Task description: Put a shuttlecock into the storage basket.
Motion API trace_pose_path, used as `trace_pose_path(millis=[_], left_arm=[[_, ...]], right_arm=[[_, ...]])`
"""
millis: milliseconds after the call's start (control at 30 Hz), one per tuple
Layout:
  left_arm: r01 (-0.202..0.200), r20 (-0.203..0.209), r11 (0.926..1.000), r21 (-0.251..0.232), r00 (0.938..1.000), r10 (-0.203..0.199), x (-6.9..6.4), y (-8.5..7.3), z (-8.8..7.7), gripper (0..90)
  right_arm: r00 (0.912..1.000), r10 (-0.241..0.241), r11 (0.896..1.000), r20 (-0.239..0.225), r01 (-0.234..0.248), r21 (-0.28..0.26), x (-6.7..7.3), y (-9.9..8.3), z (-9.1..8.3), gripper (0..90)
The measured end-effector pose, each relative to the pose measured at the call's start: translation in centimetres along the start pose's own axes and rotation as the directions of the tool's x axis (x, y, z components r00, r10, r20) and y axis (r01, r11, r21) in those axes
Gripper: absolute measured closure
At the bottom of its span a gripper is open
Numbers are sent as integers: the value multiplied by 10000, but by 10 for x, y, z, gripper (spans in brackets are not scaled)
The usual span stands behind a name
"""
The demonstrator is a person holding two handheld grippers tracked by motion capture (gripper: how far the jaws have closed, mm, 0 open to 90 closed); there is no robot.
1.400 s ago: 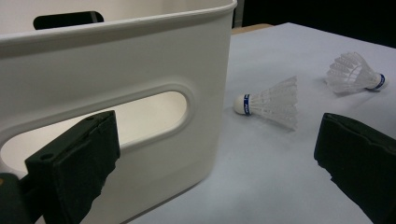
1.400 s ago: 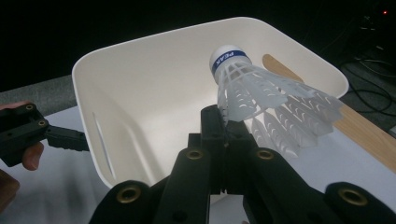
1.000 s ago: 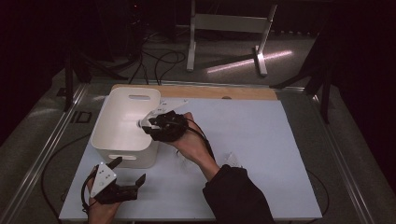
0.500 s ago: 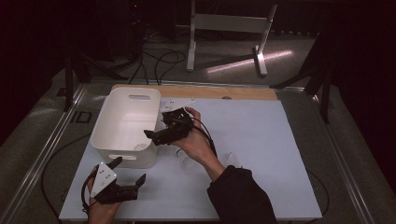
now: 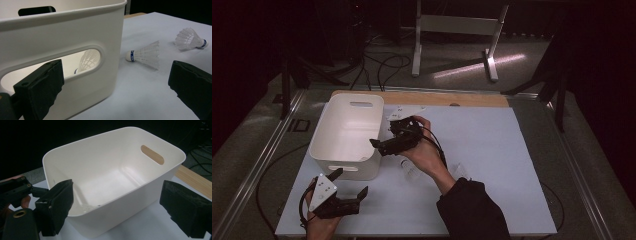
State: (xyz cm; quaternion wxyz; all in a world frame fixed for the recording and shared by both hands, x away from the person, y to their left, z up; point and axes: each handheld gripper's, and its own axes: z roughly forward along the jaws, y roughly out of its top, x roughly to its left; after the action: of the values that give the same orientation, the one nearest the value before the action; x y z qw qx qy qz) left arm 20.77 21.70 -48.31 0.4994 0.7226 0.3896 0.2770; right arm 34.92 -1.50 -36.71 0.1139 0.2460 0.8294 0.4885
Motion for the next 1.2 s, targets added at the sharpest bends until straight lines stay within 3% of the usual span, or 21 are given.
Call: trace_pose_path(millis=[1200], left_arm=[[-6, -35, 10000, 45, 10000, 6, 0, 0, 0, 6]], right_arm=[[9979, 138, 9996, 631, -124, -234, -12, -13, -19, 99]])
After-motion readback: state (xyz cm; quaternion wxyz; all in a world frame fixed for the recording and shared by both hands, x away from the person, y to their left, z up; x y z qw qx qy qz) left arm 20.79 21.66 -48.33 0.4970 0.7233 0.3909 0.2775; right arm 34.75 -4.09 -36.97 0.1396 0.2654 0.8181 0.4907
